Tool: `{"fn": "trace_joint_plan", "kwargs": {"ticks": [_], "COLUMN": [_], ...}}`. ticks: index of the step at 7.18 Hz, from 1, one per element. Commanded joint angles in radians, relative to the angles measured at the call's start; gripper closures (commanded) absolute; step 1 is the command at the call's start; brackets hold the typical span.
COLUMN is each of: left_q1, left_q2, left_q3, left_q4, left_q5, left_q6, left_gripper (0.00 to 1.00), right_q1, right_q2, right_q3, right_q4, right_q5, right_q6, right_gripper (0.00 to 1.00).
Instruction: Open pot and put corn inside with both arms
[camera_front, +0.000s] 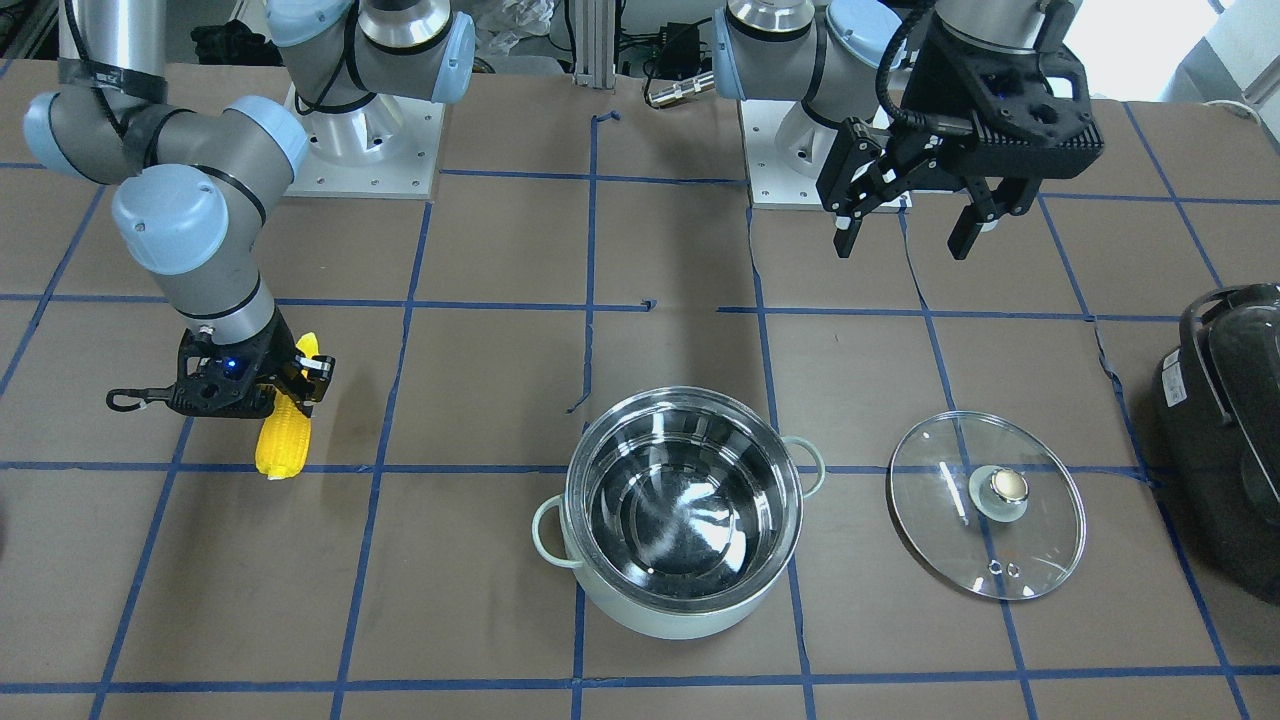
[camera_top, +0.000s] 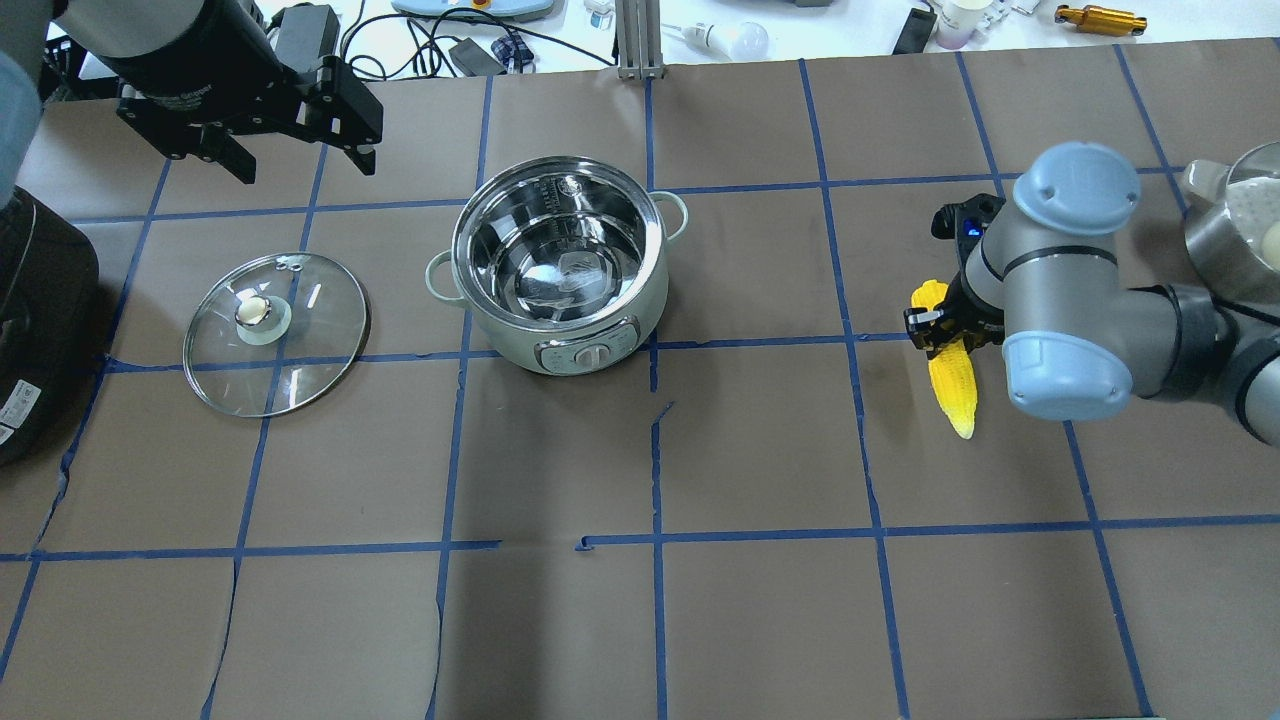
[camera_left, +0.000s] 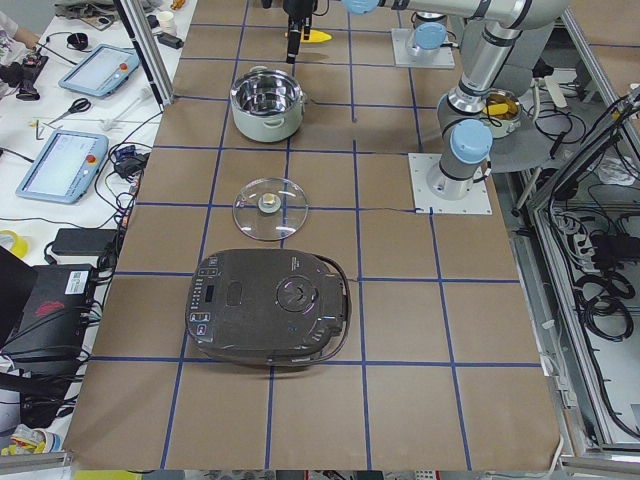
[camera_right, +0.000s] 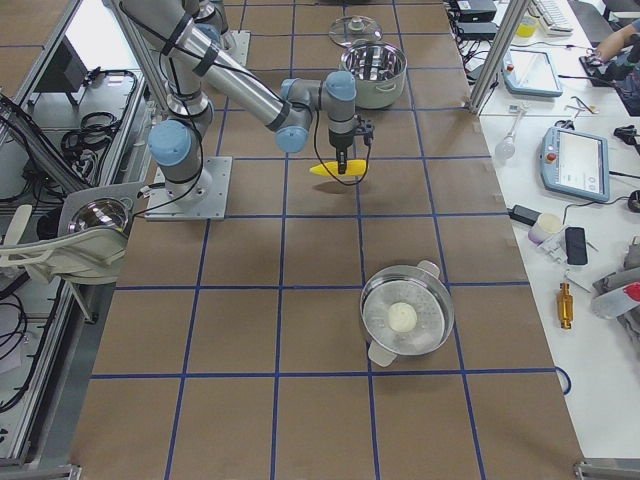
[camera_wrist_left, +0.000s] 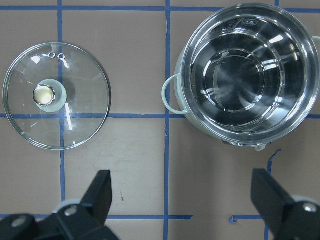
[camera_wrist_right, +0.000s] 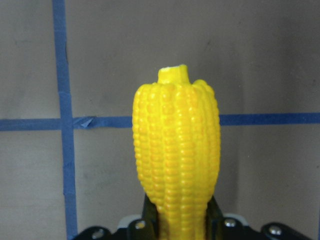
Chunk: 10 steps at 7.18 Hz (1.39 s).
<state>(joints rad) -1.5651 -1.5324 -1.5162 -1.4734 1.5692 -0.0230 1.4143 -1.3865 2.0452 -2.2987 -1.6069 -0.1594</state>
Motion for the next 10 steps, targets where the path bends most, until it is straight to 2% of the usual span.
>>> {"fn": "trace_joint_plan", "kwargs": {"ticks": [1, 2, 5, 6, 7, 9, 10], "left_q1": [0.001, 0.004, 0.0, 0.0, 0.0, 0.0, 0.0], "left_q2": [0.008, 0.008, 0.008, 0.008, 0.008, 0.008, 0.008], "left_q3": [-0.005, -0.007, -0.002, -0.004, -0.004, -0.004, -0.005], "left_q4": [-0.007, -0.007, -0.013, -0.013, -0.013, -0.013, -0.013], "left_q5": [0.003, 0.0, 0.003, -0.004, -0.005, -0.005, -0.005], "left_q6": [-0.011, -0.011, -0.009, -0.011, -0.011, -0.011, -0.011], "left_gripper": [0.0, 0.0, 0.0, 0.0, 0.0, 0.0, 0.0], "right_q1": [0.107, 0.168, 0.415, 0.472, 0.517, 0.541, 0.545], "right_q2": [0.018, 0.044, 0.185, 0.22, 0.234, 0.327, 0.358], "right_q3": [-0.208, -0.28, -0.589, -0.623, -0.628, -0.66, -0.704], "right_q4": [0.197, 0.226, 0.323, 0.314, 0.255, 0.126, 0.127], "right_q5": [0.012, 0.013, 0.015, 0.057, 0.137, 0.261, 0.266], "right_q6": [0.103, 0.224, 0.514, 0.581, 0.633, 0.586, 0.581], "right_gripper": [0.89, 0.89, 0.89, 0.89, 0.93, 0.93, 0.93]}}
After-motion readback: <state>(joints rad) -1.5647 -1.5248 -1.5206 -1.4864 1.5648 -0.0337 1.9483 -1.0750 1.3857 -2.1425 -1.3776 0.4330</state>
